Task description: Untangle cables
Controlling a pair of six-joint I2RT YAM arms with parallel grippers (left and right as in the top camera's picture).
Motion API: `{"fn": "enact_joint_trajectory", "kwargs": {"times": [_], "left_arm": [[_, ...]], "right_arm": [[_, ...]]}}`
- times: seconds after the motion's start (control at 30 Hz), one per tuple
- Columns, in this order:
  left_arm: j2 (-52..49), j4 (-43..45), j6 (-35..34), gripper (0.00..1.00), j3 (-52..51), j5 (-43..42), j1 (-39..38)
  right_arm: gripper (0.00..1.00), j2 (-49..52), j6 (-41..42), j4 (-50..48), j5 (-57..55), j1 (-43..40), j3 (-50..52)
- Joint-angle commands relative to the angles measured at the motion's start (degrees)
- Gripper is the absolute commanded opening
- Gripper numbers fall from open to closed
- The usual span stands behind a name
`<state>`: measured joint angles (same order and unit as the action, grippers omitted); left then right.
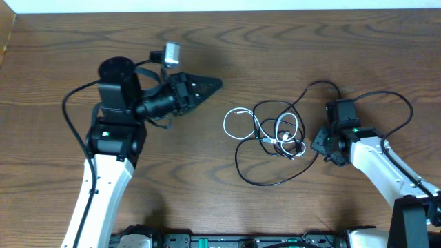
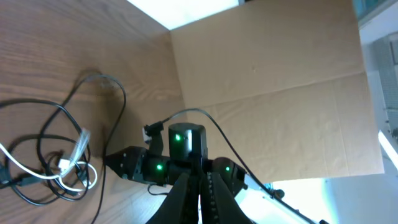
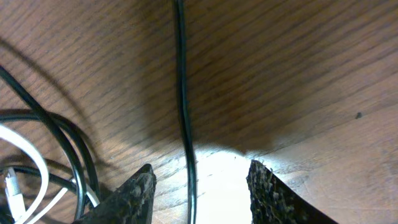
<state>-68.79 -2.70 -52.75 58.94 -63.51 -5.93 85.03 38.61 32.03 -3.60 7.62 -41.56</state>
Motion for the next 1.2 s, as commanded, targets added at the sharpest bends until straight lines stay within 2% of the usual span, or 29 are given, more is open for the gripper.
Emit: {"fn": "enact_joint_trajectory", "kwargs": {"times": [0.0,0.1,0.2,0.33,0.4,0.43,0.5,0.57,0.63,0.73,0.83,0.93,1.07,1.17], "left_arm": [[0.39,0.17,-0.04,0.08,0.55,-3.67,0.94],[0.37,0.15,0.11,0.08,0.55,-3.67,0.74],[0.37,-0.63,0.63,0.09,0.52,-3.8,0.72],[0.35,-2.36,2.23,0.08,0.52,-4.04,0.72],[0.35,-3.91,3.74,0.09,0.52,-4.02,0.72],[0.35,-5.53,5.46,0.09,0.52,-4.02,0.72],[0.35,-7.61,6.71,0.09,0.52,-4.02,0.72],[0.35,-9.29,7.54,0.09,0.52,-4.04,0.72],[0.35,-10.29,8.22,0.09,0.52,-4.02,0.72],[0.35,-10.56,9.27,0.09,0.52,-4.04,0.72],[0.35,-10.56,9.27,0.09,0.52,-4.04,0.72],[0.35,-10.56,9.29,0.09,0.52,-4.26,0.72],[0.35,-10.56,9.7,0.09,0.52,-5.11,0.72],[0.35,-10.58,9.68,0.09,0.52,-5.14,0.72]], "right_arm": [[0.4,0.46,0.46,-0.9,0.63,0.0,0.11],[0.4,0.46,-1.7,-2.93,4.02,-0.02,0.11],[0.45,0.46,-10.64,-7.56,13.94,0.0,0.11],[0.68,0.48,-14.67,-10.27,18.36,-0.02,0.11],[0.75,0.48,-19.1,-11.93,21.35,-0.02,0.11],[0.83,0.48,-20.11,-12.72,21.53,-0.02,0.11],[0.9,0.5,-21.2,-13.51,21.49,-0.02,0.11],[0.92,0.7,-22.03,-14.64,21.27,-0.02,0.11],[0.92,1.22,-22.4,-15.82,21.42,-0.02,0.11],[0.86,2.36,-25.44,-17.44,24.98,-0.02,0.11],[0.84,3.65,-26.34,-18.49,26.27,-0.02,0.11],[0.74,5.42,-28.37,-19.58,26.75,0.09,0.11],[0.7,7.76,-31.04,-22.45,30.47,0.35,0.11],[0.63,8.55,-31.01,-23.8,30.64,0.35,0.11]]}}
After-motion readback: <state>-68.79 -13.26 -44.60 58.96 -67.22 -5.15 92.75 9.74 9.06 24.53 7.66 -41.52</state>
